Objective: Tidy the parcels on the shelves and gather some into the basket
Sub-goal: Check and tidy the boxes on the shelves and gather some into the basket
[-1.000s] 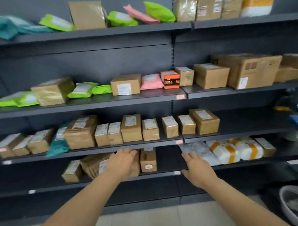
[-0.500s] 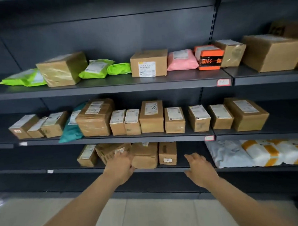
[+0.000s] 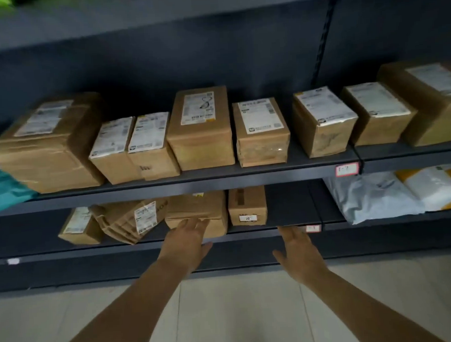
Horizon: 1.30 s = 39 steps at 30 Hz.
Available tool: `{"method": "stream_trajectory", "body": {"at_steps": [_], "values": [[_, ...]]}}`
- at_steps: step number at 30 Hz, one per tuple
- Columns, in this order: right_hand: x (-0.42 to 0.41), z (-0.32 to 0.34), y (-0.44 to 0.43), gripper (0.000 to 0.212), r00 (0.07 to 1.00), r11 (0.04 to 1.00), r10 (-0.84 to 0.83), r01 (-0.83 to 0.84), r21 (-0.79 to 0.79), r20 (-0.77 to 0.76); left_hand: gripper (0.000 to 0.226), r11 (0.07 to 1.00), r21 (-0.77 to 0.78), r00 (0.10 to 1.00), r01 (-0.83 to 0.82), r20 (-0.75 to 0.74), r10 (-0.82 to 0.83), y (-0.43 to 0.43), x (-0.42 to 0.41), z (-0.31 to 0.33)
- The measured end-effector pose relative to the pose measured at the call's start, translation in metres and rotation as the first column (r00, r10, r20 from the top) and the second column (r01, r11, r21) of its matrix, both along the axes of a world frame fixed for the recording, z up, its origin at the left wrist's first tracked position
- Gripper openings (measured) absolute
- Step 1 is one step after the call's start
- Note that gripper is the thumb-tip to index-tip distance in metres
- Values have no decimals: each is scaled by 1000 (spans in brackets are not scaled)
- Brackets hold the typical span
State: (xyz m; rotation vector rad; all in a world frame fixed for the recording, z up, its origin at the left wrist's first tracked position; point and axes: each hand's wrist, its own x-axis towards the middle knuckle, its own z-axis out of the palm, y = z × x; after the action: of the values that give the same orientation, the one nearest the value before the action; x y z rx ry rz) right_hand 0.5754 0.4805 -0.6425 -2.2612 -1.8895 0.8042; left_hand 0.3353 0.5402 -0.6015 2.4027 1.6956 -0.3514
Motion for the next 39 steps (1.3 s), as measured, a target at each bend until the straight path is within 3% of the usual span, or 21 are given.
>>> {"method": "stream_trajectory", "body": {"at_steps": [7, 12, 16, 20, 25, 31, 39], "values": [[-21, -99, 69, 74, 991, 953, 55, -89, 290, 123, 55, 992, 117, 989, 38, 135, -54, 74, 5, -104], [-42, -150, 112, 80, 975, 865, 38, -142, 482, 219, 92, 929, 371, 983, 0, 172, -69, 98, 8, -163], [-52, -165, 138, 70, 969, 870, 24, -142, 473, 247, 73, 831, 549, 956, -92, 281, -81, 98, 10, -182], [-61, -165, 142, 65, 969, 871, -68, -59, 487, 239, 68, 840, 522, 934, -148, 353, -55, 99, 9, -185], [-63, -162, 144, 73, 941, 883, -145, -15, 469, 304, 70, 862, 484, 896, -149, 436, -90, 103, 2, -183], [-70, -157, 152, 73, 941, 849, -260, 115, 516, 218, 35, 931, 329, 867, -157, 497, -30, 111, -1, -172], [-32, -155, 141, 73, 960, 836, -202, 66, 544, 193, 35, 938, 306, 856, -163, 517, -20, 111, -1, -172]]}}
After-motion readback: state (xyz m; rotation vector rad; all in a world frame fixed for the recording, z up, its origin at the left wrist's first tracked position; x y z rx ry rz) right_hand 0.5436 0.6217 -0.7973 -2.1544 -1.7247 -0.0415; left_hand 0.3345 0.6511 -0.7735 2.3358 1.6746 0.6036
